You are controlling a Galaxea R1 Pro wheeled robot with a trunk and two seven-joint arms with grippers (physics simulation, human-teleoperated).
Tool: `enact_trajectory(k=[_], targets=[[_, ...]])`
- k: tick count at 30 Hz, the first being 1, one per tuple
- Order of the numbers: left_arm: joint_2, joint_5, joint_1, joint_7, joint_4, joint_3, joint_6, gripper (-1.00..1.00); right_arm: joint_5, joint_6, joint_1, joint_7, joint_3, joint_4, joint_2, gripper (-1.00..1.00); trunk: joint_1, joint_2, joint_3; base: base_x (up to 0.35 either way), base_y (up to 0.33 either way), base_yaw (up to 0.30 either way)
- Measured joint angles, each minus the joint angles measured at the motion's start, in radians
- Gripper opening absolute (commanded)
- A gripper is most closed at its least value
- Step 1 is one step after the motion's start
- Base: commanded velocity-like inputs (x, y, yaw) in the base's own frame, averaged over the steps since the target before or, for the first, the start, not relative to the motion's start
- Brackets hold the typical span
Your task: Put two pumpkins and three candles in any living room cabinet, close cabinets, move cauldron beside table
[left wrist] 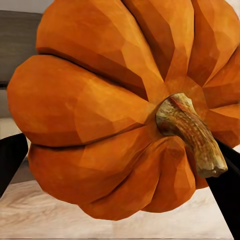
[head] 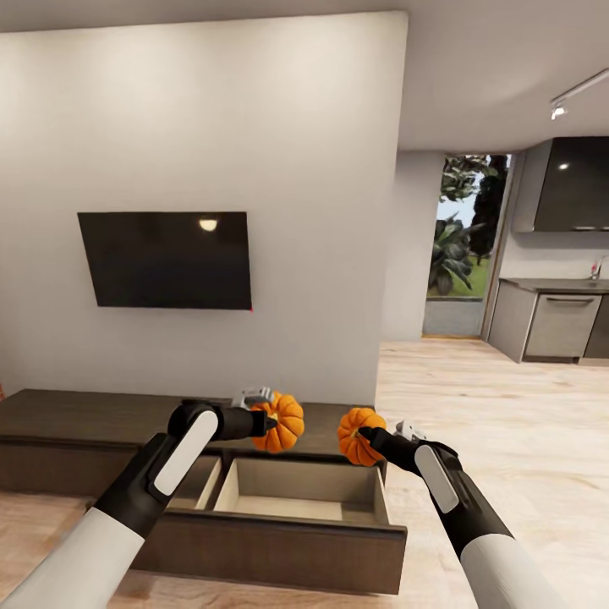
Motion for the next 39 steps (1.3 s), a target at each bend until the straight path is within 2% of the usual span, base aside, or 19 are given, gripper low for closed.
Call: enact_trajectory(k=[8,13,20,39], targets=[[0.000,0.000,0.000,0.000,0.000,-0.001,0.015,-1.00,-0.001,0.001,0.000,0.000,0.004,0.000,0.001,-1.00,0.031,-0.056,-0.025,0.000,0.000,0.000],[0.000,-0.003,-0.001,0.000,0.004,-0.001,0.021,-1.00,-0.003,0.001,0.000,0.000,0.033,0.000,0.002,-1.00,0.050,-0.091,-0.041,0.000,0.000,0.000],[0.000,-0.001,-0.002,0.001,0.005,-0.001,0.054,-1.00,0.000,0.001,0.000,0.000,0.037,0.000,0.002,-1.00,0.077,-0.140,-0.063,0.000,0.000,0.000],[-0.001,-0.002,-0.002,0.003,0.009,-0.001,0.056,-1.00,0.000,0.001,0.000,0.000,0.049,0.000,0.002,-1.00,0.150,-0.273,-0.122,0.000,0.000,0.000]])
